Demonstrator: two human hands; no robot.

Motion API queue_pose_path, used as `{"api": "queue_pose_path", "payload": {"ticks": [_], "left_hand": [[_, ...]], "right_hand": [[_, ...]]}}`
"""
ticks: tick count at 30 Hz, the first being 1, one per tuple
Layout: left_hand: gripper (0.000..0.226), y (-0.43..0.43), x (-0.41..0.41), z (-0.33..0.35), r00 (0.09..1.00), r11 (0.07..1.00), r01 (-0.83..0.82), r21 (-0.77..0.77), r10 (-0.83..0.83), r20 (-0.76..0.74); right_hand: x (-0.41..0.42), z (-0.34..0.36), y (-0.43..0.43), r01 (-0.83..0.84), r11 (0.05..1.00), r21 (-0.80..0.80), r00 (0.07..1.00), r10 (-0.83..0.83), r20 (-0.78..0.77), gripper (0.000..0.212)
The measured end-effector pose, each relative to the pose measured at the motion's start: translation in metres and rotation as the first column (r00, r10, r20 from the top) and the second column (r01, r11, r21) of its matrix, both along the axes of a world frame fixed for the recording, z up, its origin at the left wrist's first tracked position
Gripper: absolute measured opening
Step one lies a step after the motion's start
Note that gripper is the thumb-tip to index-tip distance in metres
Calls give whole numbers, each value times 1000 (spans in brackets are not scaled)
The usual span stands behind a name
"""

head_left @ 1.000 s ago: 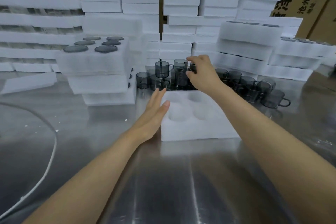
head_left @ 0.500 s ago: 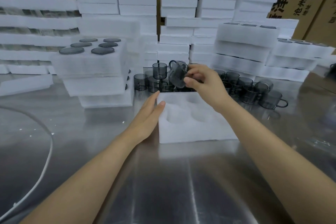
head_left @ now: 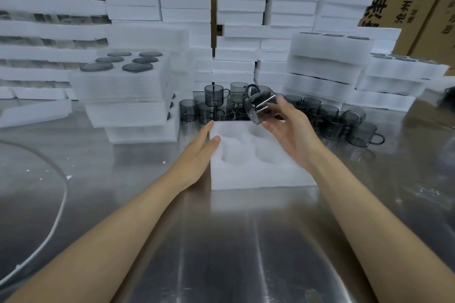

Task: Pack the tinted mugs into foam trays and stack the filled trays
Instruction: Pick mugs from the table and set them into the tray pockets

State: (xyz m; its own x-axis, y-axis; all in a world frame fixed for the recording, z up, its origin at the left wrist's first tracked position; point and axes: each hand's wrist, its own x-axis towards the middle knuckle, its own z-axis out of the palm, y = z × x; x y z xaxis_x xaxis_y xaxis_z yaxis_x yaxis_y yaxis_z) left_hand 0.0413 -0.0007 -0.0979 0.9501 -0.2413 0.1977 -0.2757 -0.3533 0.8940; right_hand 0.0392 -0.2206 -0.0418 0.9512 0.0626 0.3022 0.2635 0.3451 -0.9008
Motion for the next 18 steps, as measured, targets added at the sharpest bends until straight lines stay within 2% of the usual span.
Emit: {"api": "queue_pose_path", "payload": {"ticks": [2,3,5,7,10,13,15,18], "left_hand": [[53,1,2,0,1000,1000,3,-10,-3,-1],[53,1,2,0,1000,1000,9,-10,-9,-3],[54,1,3,-2,999,999,39,27,-39,-7],[55,1,2,-5,997,992,78,95,-78,-5],[55,0,2,-6,996,990,89,107,-90,1],[55,-1,1,-4,996,991,87,105,-87,-2],[55,-1,1,-4,996,990,87,111,-87,-2],[55,-1,2,-4,996,990,90,112,-92,12]], "right_hand": [[-1,1,2,40,998,-39,999,-40,2,40],[-1,1,2,69,997,-22,998,-69,3,36],[-3,2,1,117,993,31,993,-117,19,15],[-4,6,2,145,989,2,988,-145,60,7],[-3,10,12,269,946,-183,959,-244,145,11],[2,6,25,443,780,-442,891,-332,309,10],[5,0,24,452,729,-514,888,-317,332,10],[4,-4,22,416,707,-572,907,-275,319,16]]}}
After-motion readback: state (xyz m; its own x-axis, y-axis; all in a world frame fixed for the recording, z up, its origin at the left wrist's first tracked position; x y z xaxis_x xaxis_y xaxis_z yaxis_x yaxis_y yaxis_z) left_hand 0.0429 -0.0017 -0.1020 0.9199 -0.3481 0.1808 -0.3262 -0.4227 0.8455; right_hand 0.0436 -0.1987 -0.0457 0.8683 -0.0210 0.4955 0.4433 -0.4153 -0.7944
